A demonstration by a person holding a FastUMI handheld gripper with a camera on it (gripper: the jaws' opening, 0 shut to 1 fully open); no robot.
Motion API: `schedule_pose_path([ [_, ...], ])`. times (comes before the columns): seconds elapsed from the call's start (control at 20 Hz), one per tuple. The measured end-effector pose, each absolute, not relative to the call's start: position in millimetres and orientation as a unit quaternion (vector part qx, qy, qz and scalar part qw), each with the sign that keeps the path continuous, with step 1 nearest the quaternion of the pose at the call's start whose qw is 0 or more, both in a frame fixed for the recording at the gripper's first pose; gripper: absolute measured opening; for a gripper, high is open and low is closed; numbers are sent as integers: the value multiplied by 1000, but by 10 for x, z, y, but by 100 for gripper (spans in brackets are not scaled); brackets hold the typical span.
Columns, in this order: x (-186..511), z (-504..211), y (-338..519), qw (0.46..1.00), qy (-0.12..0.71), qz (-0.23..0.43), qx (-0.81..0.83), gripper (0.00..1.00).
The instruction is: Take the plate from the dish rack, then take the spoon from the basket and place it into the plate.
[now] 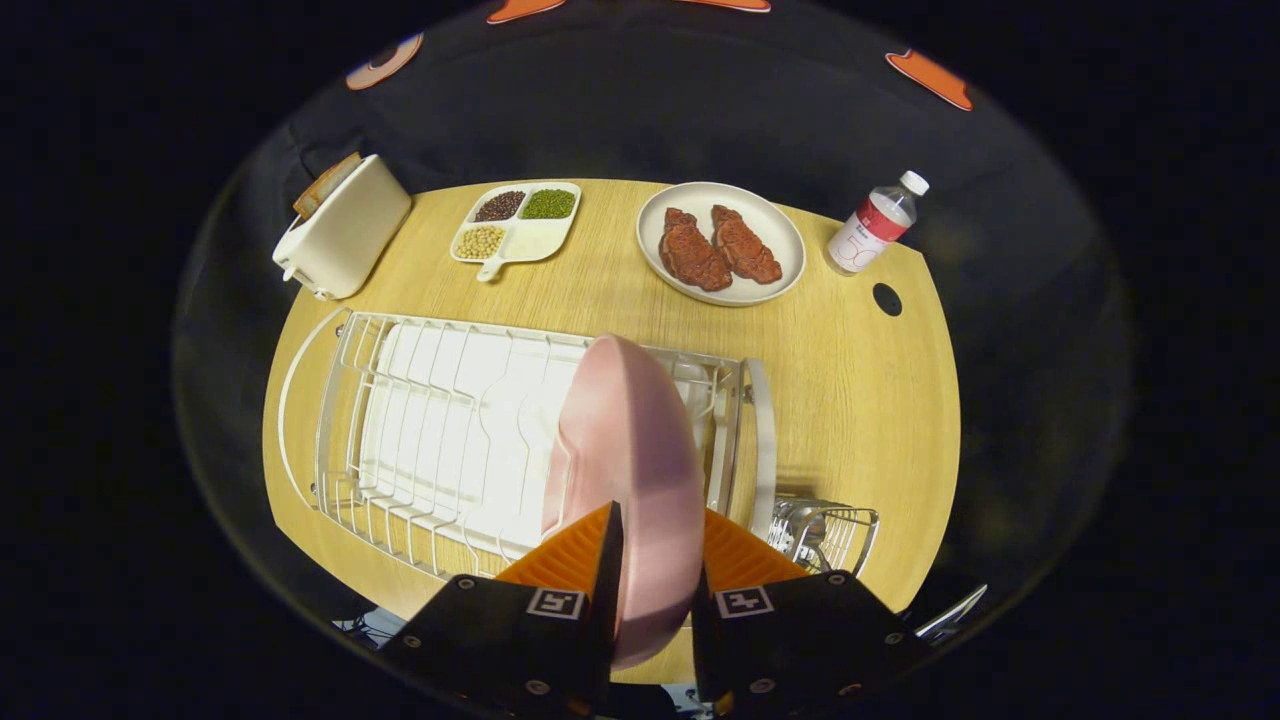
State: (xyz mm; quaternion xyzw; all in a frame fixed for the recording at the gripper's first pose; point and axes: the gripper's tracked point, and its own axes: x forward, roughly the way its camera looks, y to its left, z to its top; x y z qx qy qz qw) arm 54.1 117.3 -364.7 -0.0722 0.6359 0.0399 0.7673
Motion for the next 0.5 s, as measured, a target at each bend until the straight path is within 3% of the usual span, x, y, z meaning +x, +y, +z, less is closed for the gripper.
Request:
schedule_pose_path([
  [0.5, 724, -3366, 1141, 779, 606, 8, -162, 31],
])
